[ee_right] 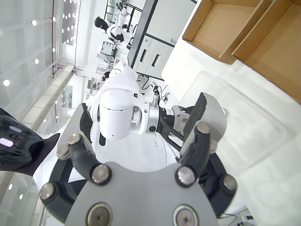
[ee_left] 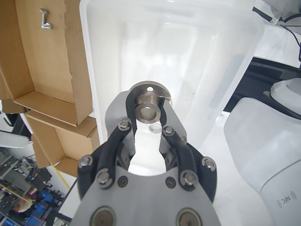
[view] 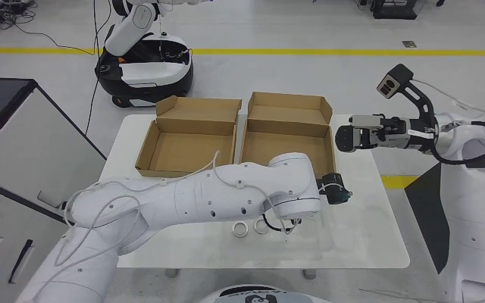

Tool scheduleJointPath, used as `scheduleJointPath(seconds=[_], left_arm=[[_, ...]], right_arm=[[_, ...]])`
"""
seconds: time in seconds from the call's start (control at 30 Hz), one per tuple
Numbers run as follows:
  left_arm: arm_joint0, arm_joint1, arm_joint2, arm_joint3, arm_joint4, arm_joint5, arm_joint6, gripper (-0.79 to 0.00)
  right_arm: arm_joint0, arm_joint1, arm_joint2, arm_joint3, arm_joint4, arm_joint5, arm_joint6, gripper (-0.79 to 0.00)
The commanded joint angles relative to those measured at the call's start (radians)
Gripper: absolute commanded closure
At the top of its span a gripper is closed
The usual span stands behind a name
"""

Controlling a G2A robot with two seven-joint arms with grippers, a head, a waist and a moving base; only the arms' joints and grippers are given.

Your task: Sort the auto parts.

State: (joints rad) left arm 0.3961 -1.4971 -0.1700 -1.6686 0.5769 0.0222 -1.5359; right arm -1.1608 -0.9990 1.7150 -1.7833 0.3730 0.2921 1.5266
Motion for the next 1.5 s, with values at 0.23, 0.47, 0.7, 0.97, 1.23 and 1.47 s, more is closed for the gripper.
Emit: scheduleJointPath(seconds=[0.23,0.47,0.7,0.97,1.23,1.47], left_arm=[[0.046,0.023,-0.048,0.043,-0.041,-0.008,0.044,0.0],[0.161,0.132,-0.225,-0.02,-0.086,-0.017,0.038,0.0],[0.373,0.259,-0.486,-0.159,-0.108,-0.098,0.05,0.0],[0.573,0.342,-0.765,-0.25,-0.197,-0.201,0.107,0.0],[0.645,0.369,-0.899,-0.271,-0.337,-0.312,0.213,0.0],[0.648,0.369,-0.904,-0.268,-0.343,-0.32,0.222,0.0]], right_arm=[[0.0,0.0,0.0,0.0,0.0,0.0,0.0,-0.785],[0.0,0.0,0.0,0.0,0.0,0.0,0.0,-0.785],[0.0,0.0,0.0,0.0,0.0,0.0,0.0,-0.785],[0.0,0.0,0.0,0.0,0.0,0.0,0.0,-0.785],[0.0,0.0,0.0,0.0,0.0,0.0,0.0,-0.785],[0.0,0.0,0.0,0.0,0.0,0.0,0.0,-0.785]])
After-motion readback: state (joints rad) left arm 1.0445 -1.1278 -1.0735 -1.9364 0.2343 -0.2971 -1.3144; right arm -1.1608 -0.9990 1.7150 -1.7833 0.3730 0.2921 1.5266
